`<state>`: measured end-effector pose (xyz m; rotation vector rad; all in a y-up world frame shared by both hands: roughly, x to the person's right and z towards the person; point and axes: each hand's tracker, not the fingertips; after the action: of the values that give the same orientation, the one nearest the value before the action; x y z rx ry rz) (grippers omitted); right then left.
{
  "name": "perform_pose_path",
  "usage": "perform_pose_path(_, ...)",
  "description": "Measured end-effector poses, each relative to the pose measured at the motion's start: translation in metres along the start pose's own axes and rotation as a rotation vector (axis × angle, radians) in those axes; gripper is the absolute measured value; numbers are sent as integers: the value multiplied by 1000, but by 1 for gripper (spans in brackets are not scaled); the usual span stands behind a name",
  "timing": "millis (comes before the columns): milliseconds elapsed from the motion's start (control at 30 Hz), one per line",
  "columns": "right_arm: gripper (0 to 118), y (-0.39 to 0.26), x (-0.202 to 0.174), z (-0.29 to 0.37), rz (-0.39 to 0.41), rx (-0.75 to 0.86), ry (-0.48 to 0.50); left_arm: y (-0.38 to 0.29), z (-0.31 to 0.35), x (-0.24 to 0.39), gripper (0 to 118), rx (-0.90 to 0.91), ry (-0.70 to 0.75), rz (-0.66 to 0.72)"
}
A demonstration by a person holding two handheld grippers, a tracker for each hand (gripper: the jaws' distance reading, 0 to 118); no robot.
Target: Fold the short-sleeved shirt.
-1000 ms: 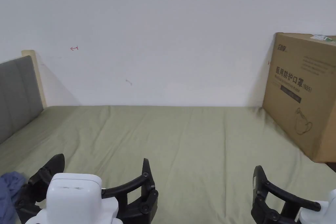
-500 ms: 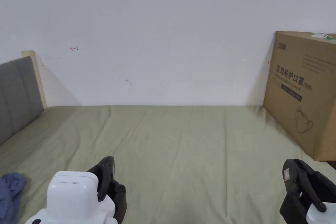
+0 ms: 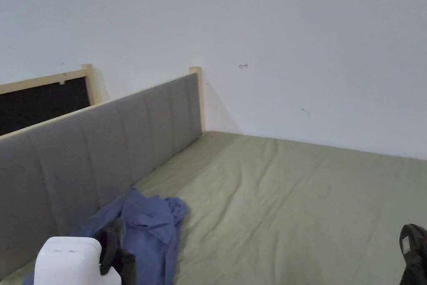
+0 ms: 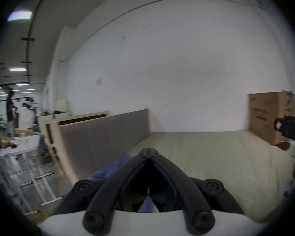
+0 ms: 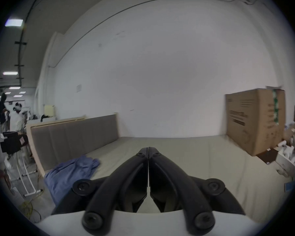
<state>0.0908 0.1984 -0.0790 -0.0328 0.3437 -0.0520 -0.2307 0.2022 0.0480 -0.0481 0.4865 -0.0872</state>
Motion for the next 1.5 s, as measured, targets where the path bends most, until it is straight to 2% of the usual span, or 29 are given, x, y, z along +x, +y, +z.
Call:
perform_pose_path(67,1,0,-26,-12,34,0,60,-6,-1,-23,0,-28,56,16)
perform_pose_path(167,1,-2,-43,-19,50,-8,134,-10,-13,-39,0,-79,55,57)
perform_pose_path(233,1,-5,-41,-20,58,-10,144,-6,-27,-47,0,-76,47,98)
perform_pose_path(300,1,-10,-31,-22,30,-20,193,6,-58,-60,0,-106,-18,181)
perform_pose_path(433,1,-27,-2,-29,48,-145,126,10,-193,-97,0,-482,-240,321)
perform_pose_path(567,1,-46,27,-31,47,-245,53,-52,-312,-102,0,-879,-212,276)
perform_pose_path(600,1,-50,33,-31,39,-272,37,-71,-332,-103,14,-960,-231,291)
perform_pose_path(633,1,-55,38,-31,28,-301,22,-89,-351,-104,56,-1043,-219,301)
perform_pose_path(667,1,-60,43,-33,19,-334,9,-113,-367,-102,108,-1138,-207,304)
perform_pose_path(700,1,-64,46,-34,13,-356,-1,-129,-376,-103,109,-1151,-203,292)
perform_pose_path(733,1,-68,50,-36,5,-386,-12,-143,-388,-102,103,-1139,-165,259)
perform_pose_path(833,1,-79,56,-43,-26,-451,-27,-178,-408,-98,103,-1154,-52,149)
perform_pose_path(933,1,-86,56,-53,-40,-493,-29,-207,-421,-95,107,-1151,-68,177)
perform_pose_path(967,1,-87,55,-56,-44,-503,-26,-220,-423,-100,111,-1185,-100,233)
perform_pose_path(1067,1,-91,49,-65,-50,-519,-7,-227,-415,-95,114,-1130,-102,177)
perform_pose_path(1167,1,-94,42,-69,-64,-522,19,-228,-411,-85,113,-1127,-54,97)
perform_pose_path(1233,1,-94,39,-72,-77,-527,33,-220,-407,-80,104,-1138,-45,66)
perform_pose_path(1267,1,-94,37,-73,-80,-528,38,-216,-403,-81,83,-1121,-56,67)
perform_pose_path(1300,1,-92,34,-73,-82,-527,41,-214,-398,-83,83,-1073,-66,69)
perform_pose_path(1333,1,-91,33,-72,-84,-525,46,-210,-391,-85,74,-1018,-68,70)
perform_pose_path(1367,1,-89,33,-71,-85,-521,51,-203,-387,-89,42,-969,-60,57)
perform_pose_path(1400,1,-87,34,-69,-84,-516,54,-201,-382,-90,0,-948,-58,58)
perform_pose_path(1500,1,-81,36,-62,-68,-497,54,-187,-365,-96,0,-905,-78,65)
